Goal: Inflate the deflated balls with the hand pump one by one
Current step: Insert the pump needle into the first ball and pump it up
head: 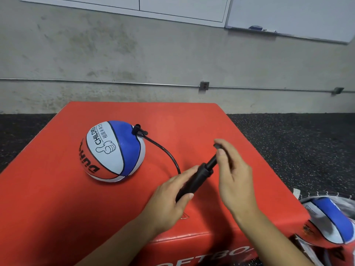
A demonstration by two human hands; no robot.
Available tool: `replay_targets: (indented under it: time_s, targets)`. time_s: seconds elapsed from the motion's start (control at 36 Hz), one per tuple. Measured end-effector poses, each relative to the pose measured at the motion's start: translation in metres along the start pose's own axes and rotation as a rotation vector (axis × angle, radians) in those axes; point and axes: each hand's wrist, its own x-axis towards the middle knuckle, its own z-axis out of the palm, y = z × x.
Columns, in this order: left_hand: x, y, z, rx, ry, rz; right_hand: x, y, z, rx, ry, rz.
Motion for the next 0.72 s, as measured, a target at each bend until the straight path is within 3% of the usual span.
replay_targets:
  time_s: [0.39,0.72]
  targets:
    - [0.002,0.001,-0.004,-0.027,-0.002,-0.042,-0.006,-0.004,0.005,-0.055,-0.083,0.017]
    - [0.002,0.008,0.0,0.068,-0.06,0.031,0.043,0.004,-0.063,0.206,0.276,0.025]
